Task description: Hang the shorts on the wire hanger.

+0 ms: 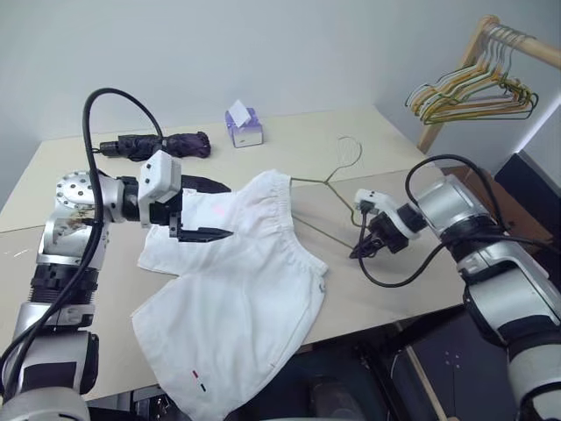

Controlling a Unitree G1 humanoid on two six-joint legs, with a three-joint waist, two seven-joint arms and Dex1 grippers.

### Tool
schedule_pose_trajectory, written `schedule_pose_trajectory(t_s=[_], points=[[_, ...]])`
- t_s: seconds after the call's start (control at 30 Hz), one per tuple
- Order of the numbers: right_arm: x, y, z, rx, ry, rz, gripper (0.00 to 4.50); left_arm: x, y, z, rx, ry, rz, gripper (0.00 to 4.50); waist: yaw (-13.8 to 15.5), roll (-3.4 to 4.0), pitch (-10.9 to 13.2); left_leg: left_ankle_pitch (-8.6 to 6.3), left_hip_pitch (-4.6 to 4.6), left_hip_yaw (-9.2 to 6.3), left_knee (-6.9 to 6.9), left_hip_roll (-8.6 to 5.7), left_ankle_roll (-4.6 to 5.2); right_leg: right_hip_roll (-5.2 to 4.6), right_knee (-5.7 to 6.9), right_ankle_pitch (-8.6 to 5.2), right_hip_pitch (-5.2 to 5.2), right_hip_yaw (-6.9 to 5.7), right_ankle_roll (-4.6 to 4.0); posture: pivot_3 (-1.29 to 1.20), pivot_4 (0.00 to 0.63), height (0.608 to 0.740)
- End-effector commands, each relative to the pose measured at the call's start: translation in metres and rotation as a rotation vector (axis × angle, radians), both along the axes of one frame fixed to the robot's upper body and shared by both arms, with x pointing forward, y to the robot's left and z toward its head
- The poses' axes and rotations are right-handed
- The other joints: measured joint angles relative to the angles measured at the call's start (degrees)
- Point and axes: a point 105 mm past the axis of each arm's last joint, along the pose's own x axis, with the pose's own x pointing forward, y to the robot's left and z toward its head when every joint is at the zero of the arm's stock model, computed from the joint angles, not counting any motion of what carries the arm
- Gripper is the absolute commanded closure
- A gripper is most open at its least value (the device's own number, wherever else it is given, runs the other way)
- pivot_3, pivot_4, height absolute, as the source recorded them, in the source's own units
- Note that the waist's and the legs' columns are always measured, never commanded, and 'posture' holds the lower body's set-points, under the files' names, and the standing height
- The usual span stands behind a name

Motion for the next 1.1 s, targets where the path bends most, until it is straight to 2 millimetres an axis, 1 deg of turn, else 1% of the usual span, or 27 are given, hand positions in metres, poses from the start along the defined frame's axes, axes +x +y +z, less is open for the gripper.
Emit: schedule_pose_trajectory(t_s=[0.03,0.1,0.2,0.27,0.33,0.4,0.47,0.53,0.6,0.7,0.87,0.97,1.07,1.1], points=[[0.004,0.009,0.021,0.041,-0.069,0.024,4.50,0.004,-0.005,0.013,0.011,-0.059,-0.037,0.02,-0.33,0.00,0.00,0.00,0.01,0.00,0.00,0.00,0.00,0.00,0.00,0.00,0.00,0.00,0.00,-0.20,0.000,0.740],[0.007,0.018,0.027,0.045,-0.106,0.042,4.50,0.009,-0.009,0.015,0.025,-0.080,-0.052,0.02,-0.60,0.00,0.00,0.01,0.01,-0.02,0.00,0.01,-0.02,0.01,0.02,0.00,0.00,-0.01,0.00,-0.20,0.000,0.740],[0.007,0.035,0.035,0.031,-0.174,0.106,4.50,0.020,-0.012,0.026,0.037,-0.117,-0.056,0.02,-0.94,0.00,0.00,0.03,0.03,-0.03,-0.02,0.02,-0.05,0.05,0.03,0.00,0.00,-0.02,0.00,-0.21,0.000,0.740],[0.005,0.043,0.035,0.002,-0.218,0.150,4.50,0.026,-0.008,0.033,0.056,-0.137,-0.049,0.02,-1.25,0.00,0.00,0.03,0.00,-0.06,-0.02,0.04,-0.05,0.07,0.03,0.00,-0.03,-0.04,0.00,-0.21,0.000,0.740],[0.005,0.048,0.032,-0.067,-0.323,0.191,4.50,0.032,0.000,0.041,0.096,-0.164,-0.032,0.02,-1.41,0.00,0.00,0.03,-0.01,-0.06,-0.04,0.03,-0.04,0.07,0.02,-0.01,-0.04,-0.04,0.01,-0.21,0.000,0.740],[0.003,0.053,0.032,-0.095,-0.385,0.217,4.50,0.035,0.005,0.046,0.123,-0.181,-0.025,0.02,-1.58,0.00,0.00,0.02,-0.03,-0.07,-0.05,0.03,-0.04,0.06,0.01,-0.01,-0.06,-0.06,0.02,-0.21,0.000,0.740],[-0.001,0.056,0.034,-0.126,-0.446,0.254,4.50,0.038,0.011,0.049,0.189,-0.193,-0.025,0.02,-1.62,0.00,0.00,0.02,-0.07,-0.07,-0.04,0.02,-0.03,0.04,0.01,-0.02,-0.06,-0.08,0.03,-0.20,0.000,0.740],[-0.008,0.065,0.040,-0.119,-0.483,0.302,4.50,0.042,0.018,0.046,0.327,-0.213,-0.023,0.02,-1.62,0.00,0.00,0.02,-0.08,-0.05,-0.03,0.01,-0.03,0.03,0.02,-0.02,-0.10,-0.05,0.03,-0.20,0.000,0.740],[-0.016,0.072,0.048,-0.109,-0.502,0.333,4.50,0.045,0.020,0.044,0.394,-0.202,-0.030,0.02,-1.67,0.00,0.00,0.02,-0.12,-0.05,-0.02,0.01,-0.03,0.04,0.05,-0.02,-0.15,-0.04,0.03,-0.20,0.000,0.740],[-0.024,0.080,0.058,-0.086,-0.516,0.366,4.50,0.046,0.011,0.038,0.425,-0.182,-0.077,0.02,-1.58,0.00,0.00,-0.11,-0.12,-0.07,-0.03,0.02,0.20,0.05,0.05,-0.03,-0.16,-0.05,0.05,-0.21,0.000,0.740],[-0.029,0.084,0.065,-0.064,-0.516,0.373,4.50,0.043,0.001,0.024,0.434,-0.147,-0.140,0.02,-1.60,0.00,0.00,-0.11,-0.22,-0.06,-0.01,0.02,0.20,0.04,0.04,-0.03,-0.24,-0.02,0.06,-0.22,0.000,0.740],[-0.031,0.083,0.066,-0.056,-0.507,0.369,4.50,0.043,0.002,0.017,0.459,-0.131,-0.149,0.02,-1.74,0.00,0.00,-0.10,-0.32,-0.04,0.00,0.02,0.17,0.04,0.08,-0.03,-0.39,0.01,0.05,-0.22,0.000,0.740],[-0.034,0.082,0.068,-0.043,-0.494,0.366,4.50,0.044,0.003,0.015,0.457,-0.126,-0.145,0.02,-2.03,-0.01,0.00,-0.06,-0.50,-0.02,0.02,0.02,0.11,0.05,0.14,-0.03,-0.61,0.05,0.05,-0.23,0.000,0.740],[-0.034,0.081,0.068,-0.041,-0.492,0.364,4.50,0.044,0.003,0.014,0.451,-0.119,-0.141,0.20,-2.11,-0.01,0.00,0.00,-0.50,-0.01,0.02,0.02,0.01,0.05,0.15,-0.03,-0.64,0.07,0.05,-0.23,0.000,0.740]])
